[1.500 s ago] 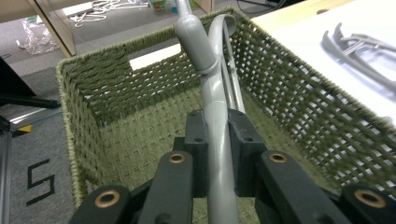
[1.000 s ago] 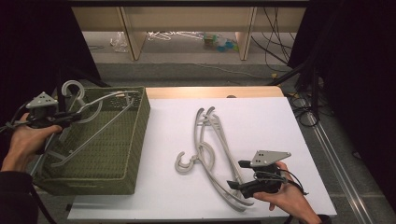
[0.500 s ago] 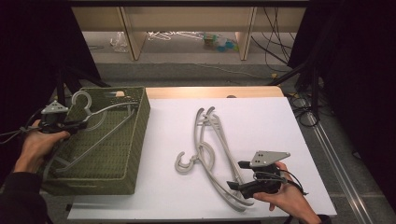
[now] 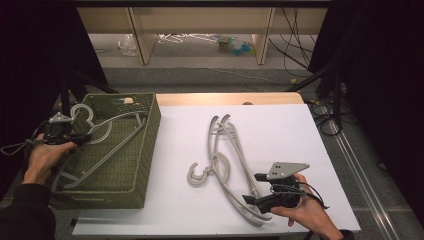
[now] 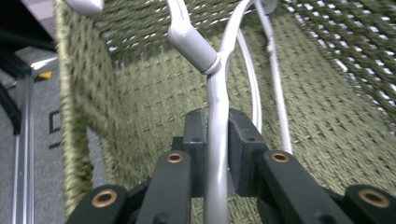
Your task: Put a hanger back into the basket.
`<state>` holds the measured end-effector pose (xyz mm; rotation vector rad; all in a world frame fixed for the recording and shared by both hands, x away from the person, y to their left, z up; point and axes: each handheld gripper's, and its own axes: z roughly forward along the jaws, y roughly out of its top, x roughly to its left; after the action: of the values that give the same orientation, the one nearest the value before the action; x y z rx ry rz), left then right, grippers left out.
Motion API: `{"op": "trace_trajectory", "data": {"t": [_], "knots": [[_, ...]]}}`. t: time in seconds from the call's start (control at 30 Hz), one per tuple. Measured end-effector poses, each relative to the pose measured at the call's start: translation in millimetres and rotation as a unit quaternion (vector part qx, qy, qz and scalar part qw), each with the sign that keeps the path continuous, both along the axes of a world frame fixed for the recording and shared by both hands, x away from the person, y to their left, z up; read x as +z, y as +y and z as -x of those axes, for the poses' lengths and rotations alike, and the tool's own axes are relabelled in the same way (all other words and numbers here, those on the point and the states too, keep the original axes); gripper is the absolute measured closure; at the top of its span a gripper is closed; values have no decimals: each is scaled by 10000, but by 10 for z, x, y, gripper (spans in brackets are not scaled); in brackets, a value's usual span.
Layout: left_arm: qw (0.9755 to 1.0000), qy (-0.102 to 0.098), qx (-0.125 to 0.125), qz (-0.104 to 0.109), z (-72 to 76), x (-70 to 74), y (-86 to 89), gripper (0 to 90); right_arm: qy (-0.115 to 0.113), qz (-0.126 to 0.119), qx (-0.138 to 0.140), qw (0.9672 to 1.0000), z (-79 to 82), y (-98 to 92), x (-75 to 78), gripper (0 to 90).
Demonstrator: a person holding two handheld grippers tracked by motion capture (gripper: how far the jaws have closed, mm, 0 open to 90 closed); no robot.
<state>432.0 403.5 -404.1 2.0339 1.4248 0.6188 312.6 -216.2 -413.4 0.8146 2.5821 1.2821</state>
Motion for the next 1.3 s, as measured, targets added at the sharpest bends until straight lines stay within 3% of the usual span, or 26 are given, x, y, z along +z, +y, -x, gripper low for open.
{"op": "trace_trajectory", "data": {"t": [0.13,0.17,0.27,0.3,0.43,0.47,0.57,0.6,0.63,0.67,0.7,0.83,0.97,1.0,1.03,1.07,1.17,1.2,1.23,1.3], "knots": [[9997,115,193,6,-14,-47,30,761,25,9,-19,10000,1,3,-9,210],[9997,66,239,68,-16,-63,39,753,28,9,-14,10000,2,4,-10,210],[9993,216,273,116,-11,-82,42,727,27,7,-13,10000,1,4,-10,210],[9991,280,302,140,-4,-82,46,696,29,9,-16,10000,0,2,-10,211],[9987,175,440,185,32,-45,70,609,27,14,-21,10000,-2,2,-14,210],[9983,231,504,180,54,-16,71,573,26,17,-23,10000,-2,3,-15,210],[9982,6,542,246,127,62,61,497,75,10,-15,10000,-3,6,-20,211],[9971,-189,577,456,184,125,33,445,28,20,-34,10000,-8,7,-31,211],[9971,-189,577,456,184,125,33,424,28,20,-34,10000,-8,7,-31,211],[9960,-289,585,607,224,167,7,424,22,18,-37,10000,-9,7,-33,211],[9937,-505,592,803,278,216,-36,400,20,6,-43,10000,-9,8,-36,211],[9900,-828,272,1113,470,359,-216,336,-58,-71,-120,9999,-25,21,-53,211],[9871,-1057,35,1202,642,421,-454,301,-74,-108,-196,9997,-32,32,-71,210],[9847,-1150,-123,1302,711,440,-581,281,-118,-126,-278,9995,-39,43,-81,208],[9847,-1150,-123,1302,711,440,-581,275,-118,-126,-278,9995,-39,43,-81,208],[9820,-1259,-209,1393,768,459,-683,275,-88,-147,-273,9995,-40,47,-85,208],[9775,-1422,-504,1473,888,494,-935,242,-90,-185,-362,9991,-39,53,-103,207],[9747,-1477,-716,1517,971,502,-1126,219,-101,-172,-381,9991,-40,51,-111,206],[9747,-1477,-716,1517,971,502,-1126,218,-101,-172,-381,9991,-40,51,-111,206],[9722,-1452,-938,1579,1047,468,-1339,219,-110,-180,-442,9988,-33,52,-113,205]]}}
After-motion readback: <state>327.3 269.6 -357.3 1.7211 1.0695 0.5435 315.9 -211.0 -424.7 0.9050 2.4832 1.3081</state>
